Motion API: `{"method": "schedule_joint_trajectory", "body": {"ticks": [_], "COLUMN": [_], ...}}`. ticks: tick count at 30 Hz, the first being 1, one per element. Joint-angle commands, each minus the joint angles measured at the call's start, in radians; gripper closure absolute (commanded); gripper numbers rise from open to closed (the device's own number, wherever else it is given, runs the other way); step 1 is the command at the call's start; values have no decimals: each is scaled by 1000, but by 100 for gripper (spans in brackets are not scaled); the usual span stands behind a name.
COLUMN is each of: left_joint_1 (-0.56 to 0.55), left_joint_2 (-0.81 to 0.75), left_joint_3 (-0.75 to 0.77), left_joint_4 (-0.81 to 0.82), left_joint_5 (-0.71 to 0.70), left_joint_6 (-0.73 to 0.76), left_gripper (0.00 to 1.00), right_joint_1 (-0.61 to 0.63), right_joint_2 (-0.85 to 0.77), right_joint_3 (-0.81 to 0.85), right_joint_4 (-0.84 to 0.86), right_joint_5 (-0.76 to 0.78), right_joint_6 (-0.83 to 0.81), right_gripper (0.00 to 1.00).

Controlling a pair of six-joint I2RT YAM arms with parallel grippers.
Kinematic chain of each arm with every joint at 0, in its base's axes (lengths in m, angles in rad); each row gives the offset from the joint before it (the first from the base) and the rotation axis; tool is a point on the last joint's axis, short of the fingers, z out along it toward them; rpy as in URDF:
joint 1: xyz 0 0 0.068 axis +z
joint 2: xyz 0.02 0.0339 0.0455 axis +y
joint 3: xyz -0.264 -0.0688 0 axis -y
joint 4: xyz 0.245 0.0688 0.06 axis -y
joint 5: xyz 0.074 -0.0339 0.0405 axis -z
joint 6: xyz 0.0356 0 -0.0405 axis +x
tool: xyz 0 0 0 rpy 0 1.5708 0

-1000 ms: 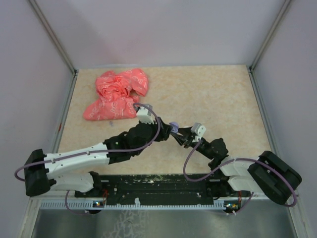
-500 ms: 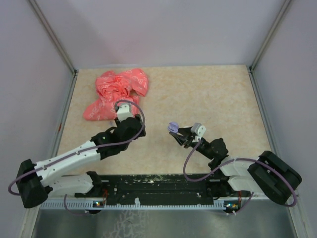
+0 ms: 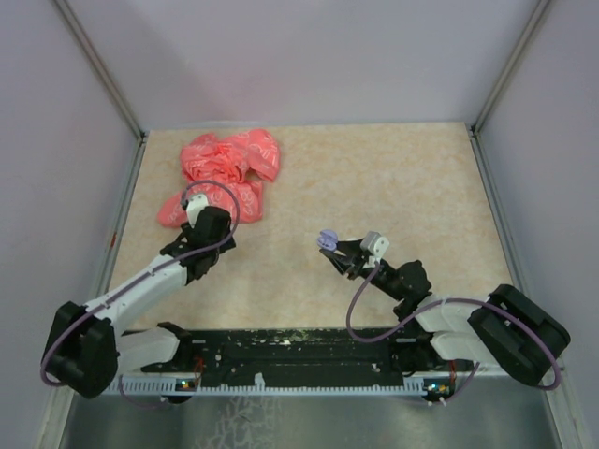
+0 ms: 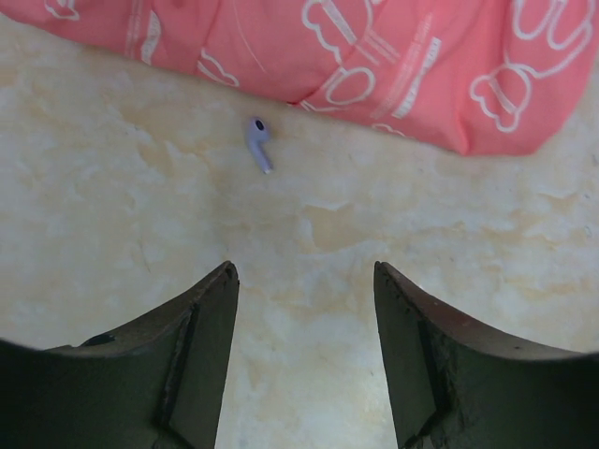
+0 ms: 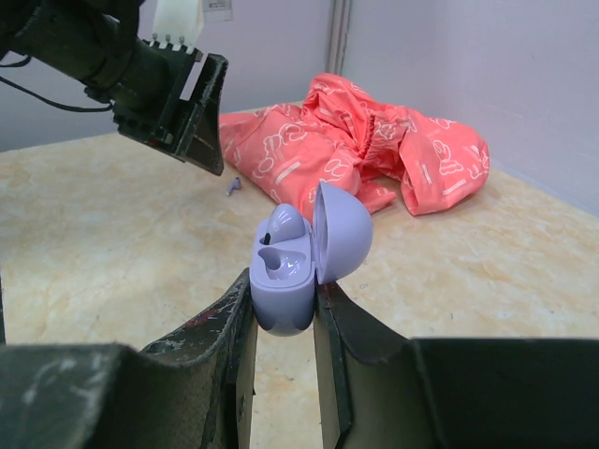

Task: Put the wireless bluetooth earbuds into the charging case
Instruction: Move the earbud to the center of the board.

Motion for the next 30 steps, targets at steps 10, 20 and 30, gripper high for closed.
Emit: {"method": "schedule_joint_trajectory", "body": {"ticks": [10,20,30], "left_joint_1": [236,293,299], "left_joint_2": [292,417,503], "left_joint_3": [49,113,163], "left_joint_4": [251,275,144], "left_joint_5": [154,197,261], "left_joint_6": [112,132,91], "left_gripper": [49,56,67], "right_joint_1": [9,9,9], "right_joint_2": [1,26,16], "right_joint_3": [18,20,20], "right_joint_4": [66,83,81], "right_joint_5": [-10,-19,-15], "right_joint_6": [4,13,14], "right_gripper": [100,100,100]}}
